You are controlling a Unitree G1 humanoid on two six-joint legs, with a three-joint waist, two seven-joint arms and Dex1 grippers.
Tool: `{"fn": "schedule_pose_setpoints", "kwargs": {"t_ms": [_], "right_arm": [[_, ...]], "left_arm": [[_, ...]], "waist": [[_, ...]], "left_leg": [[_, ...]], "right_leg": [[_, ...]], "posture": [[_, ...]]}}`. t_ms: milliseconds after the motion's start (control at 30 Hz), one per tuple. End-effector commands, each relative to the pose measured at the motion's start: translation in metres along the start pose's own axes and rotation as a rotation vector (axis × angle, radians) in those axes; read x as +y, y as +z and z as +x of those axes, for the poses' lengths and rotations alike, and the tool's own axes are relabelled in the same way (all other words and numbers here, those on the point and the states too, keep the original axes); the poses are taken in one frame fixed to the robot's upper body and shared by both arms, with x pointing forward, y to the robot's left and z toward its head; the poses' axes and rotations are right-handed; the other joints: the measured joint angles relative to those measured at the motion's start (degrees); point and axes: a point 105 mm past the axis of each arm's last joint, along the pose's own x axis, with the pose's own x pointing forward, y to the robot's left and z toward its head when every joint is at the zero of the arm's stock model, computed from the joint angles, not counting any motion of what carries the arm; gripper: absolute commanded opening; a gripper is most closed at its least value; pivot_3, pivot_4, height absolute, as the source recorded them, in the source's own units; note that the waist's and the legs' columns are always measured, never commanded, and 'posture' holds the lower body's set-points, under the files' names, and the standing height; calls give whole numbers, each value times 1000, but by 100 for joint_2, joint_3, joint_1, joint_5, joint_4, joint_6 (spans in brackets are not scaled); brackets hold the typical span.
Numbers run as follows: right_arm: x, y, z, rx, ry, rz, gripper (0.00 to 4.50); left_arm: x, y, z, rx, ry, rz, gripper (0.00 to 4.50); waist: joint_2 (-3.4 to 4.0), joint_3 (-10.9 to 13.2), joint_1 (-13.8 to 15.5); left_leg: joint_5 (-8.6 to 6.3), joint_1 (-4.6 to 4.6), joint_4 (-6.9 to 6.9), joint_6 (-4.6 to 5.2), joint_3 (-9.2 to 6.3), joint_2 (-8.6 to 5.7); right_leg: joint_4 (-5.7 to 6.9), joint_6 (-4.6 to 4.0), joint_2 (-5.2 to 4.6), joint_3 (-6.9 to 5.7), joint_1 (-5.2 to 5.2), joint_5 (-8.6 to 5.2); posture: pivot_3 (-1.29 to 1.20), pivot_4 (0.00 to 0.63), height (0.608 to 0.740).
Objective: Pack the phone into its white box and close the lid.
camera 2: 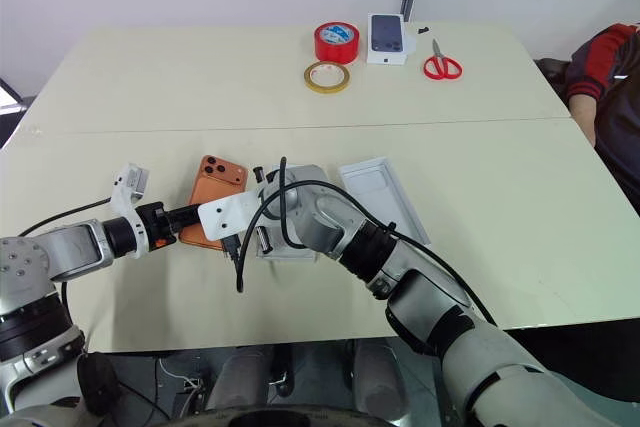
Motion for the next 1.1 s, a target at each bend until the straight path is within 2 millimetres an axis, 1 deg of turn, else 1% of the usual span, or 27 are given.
{"fn": "schedule_pose_setpoints", "kwargs": {"t_ms": [33, 167, 233, 300, 333, 400, 467, 533, 600, 667, 733, 767, 900, 1000, 1100], "right_arm": [[4, 11, 2, -33, 11, -22, 0], [-12, 12, -10, -48, -44, 10, 0], [-21, 14, -21, -78, -76, 50, 0], [-29, 19, -38, -140, -111, 96, 0], [-33, 21, -51, -192, -141, 139, 0], [-38, 23, -76, -300, -188, 233, 0], [-39, 22, -96, -401, -241, 294, 0], [-34, 11, -116, -461, -263, 342, 0], [-22, 2, -133, -508, -223, 392, 0], [-10, -8, -147, -545, -189, 465, 0], [-4, -22, -157, -550, -194, 567, 0], [-2, -28, -160, -545, -199, 599, 0], [9, -46, -169, -505, -216, 673, 0], [22, -58, -171, -467, -214, 728, 0], [29, -66, -171, -442, -216, 763, 0]], "left_arm": [[2, 2, -3, -17, -2, -22, 904], [1, 0, -2, -19, -9, -37, 904], [0, 0, -2, -28, -16, -43, 904], [-2, 2, -3, -51, -34, -57, 416], [-3, 3, -4, -71, -47, -71, 114], [-7, 7, -5, -109, -80, -94, 48], [-14, 11, -6, -142, -114, -90, 48], [-25, 16, -4, -174, -162, -86, 48], [-36, 21, -1, -210, -204, -88, 48], [-50, 24, 4, -243, -263, -97, 48], [-64, 24, 13, -267, -322, -129, 48], [-69, 22, 17, -265, -339, -144, 48], [-86, 4, 35, -200, -342, -158, 48], [-94, -13, 47, -134, -347, -187, 48], [-97, -27, 53, -77, -335, -193, 48]], "waist": [[0, 0, 3], [0, 0, 5], [-3, 2, 9], [-4, 4, 19], [-5, 4, 22], [-5, 4, 26], [-6, 5, 39], [-7, 6, 76], [-7, 8, 141], [-10, 10, 187], [-13, 12, 208], [-15, 13, 205], [-18, 16, 183], [-19, 17, 195], [-20, 20, 188]], "left_leg": [[1, 0, -2, -1, 0, 0], [2, 0, -5, -2, 0, -1], [2, -2, -5, -2, 0, -1], [2, -5, -5, -2, 0, -2], [2, -7, -5, -2, -1, -3], [2, -7, -5, -2, -1, -4], [2, -8, -8, -2, -2, -3], [2, -7, -13, -2, -3, -4], [2, -9, -16, -1, -3, -4], [2, -14, -26, 0, -2, -6], [-1, -13, -28, 5, -2, -9], [-2, -14, -28, 9, -2, -11], [3, -11, -29, 30, -1, -13], [6, -6, -34, 33, -2, -8], [6, -4, -31, 34, -4, -8]], "right_leg": [[0, 0, 0, 0, -1, 0], [0, -1, 0, 0, -1, 0], [-1, -1, -1, 0, -1, 0], [-3, -1, -2, 0, -2, 0], [-4, -1, -4, 0, -3, 0], [-7, -1, -4, 0, -2, 0], [-9, 0, -4, -1, -2, 0], [-17, 0, -3, -4, 0, 0], [-38, -2, -3, -9, 5, 1], [-69, -5, -4, -17, 14, 3], [-83, -5, -5, -18, 24, 3], [-87, -4, -8, -18, 26, 3], [-90, -3, -6, -18, 31, 2], [-86, -2, 4, -19, 31, 2], [-85, -2, 9, -19, 33, 1]], "posture": [[0, 150, 740], [0, 150, 740], [0, 150, 740], [0, 150, 740], [0, 150, 740], [0, 150, 740], [0, 150, 740], [0, 150, 740], [0, 150, 740], [0, 150, 740], [0, 150, 740], [0, 150, 740], [0, 150, 740], [0, 150, 740], [0, 150, 740]]}}
